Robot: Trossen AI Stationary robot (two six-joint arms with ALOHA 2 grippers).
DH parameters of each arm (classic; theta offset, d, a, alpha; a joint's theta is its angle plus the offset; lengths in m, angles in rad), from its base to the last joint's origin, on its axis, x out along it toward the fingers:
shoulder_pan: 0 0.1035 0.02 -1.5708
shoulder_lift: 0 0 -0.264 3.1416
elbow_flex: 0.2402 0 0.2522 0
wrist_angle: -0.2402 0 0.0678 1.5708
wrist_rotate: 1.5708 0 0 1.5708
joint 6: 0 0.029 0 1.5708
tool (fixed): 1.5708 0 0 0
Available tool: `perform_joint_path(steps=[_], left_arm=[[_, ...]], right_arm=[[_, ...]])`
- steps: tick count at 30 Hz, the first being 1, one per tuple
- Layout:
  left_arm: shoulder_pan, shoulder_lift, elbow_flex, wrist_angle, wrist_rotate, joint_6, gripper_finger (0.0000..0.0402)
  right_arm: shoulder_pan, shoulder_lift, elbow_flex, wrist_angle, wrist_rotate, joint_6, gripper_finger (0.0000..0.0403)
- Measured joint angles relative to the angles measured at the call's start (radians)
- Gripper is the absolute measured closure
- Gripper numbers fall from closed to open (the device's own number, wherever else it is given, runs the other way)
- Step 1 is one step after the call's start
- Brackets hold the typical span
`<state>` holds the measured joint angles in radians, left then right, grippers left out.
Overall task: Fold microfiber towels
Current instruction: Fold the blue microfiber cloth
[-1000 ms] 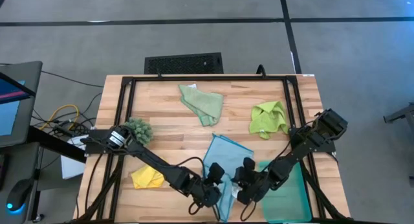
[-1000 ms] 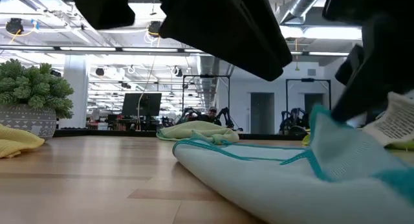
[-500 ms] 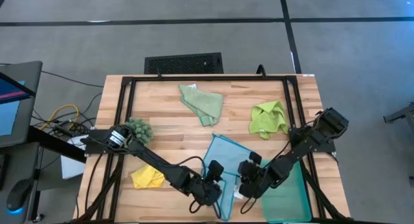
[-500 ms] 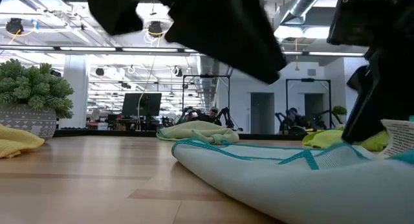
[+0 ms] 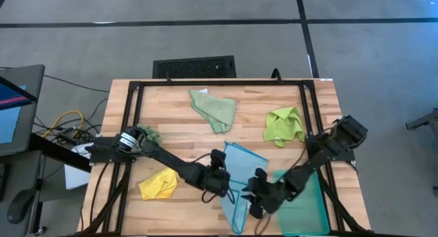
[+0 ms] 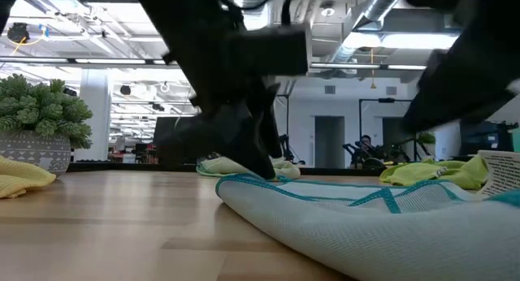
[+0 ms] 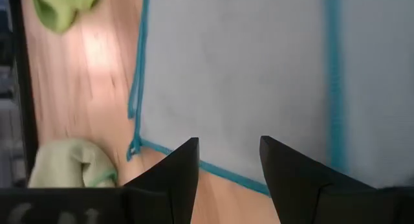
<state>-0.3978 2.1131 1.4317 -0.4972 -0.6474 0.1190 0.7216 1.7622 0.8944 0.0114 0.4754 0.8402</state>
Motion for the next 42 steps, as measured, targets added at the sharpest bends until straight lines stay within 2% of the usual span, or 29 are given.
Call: perform_joint_path(steps=[2,7,14,18,27,31,38,42], left_arm=[[0.015,0.000,-0.024,0.016,0.011,-0.009,0.0244],[0.031,-0.001,-0.056,0.024,0.014,-0.025,0.0244],[0.031,-0.002,-0.062,0.021,0.009,-0.035,0.0244],[0.030,-0.002,-0.062,0.020,0.010,-0.035,0.0244],[0.028,-0.002,-0.062,0.017,0.018,-0.040,0.0244],[0.012,-0.016,-0.062,-0.003,0.100,-0.063,0.0244],[-0.058,-0.073,-0.064,-0.040,0.415,-0.183,0.0244],[-0.102,-0.084,-0.041,-0.014,0.451,-0.229,0.0244]], right_arm=[[-0.037,0.027,0.000,0.026,-0.054,0.000,0.0268],[-0.091,0.079,0.000,0.027,-0.109,0.014,0.0283],[-0.105,0.142,0.000,0.176,-0.225,-0.014,0.0285],[-0.109,0.142,0.001,0.198,-0.232,-0.040,0.0293],[-0.118,0.142,0.000,0.162,-0.204,-0.090,0.0392],[-0.113,0.132,0.000,0.135,-0.168,-0.101,0.0386],[-0.085,0.055,0.000,-0.062,-0.124,-0.086,0.0398],[-0.047,0.003,0.000,-0.119,-0.071,-0.081,0.0389]])
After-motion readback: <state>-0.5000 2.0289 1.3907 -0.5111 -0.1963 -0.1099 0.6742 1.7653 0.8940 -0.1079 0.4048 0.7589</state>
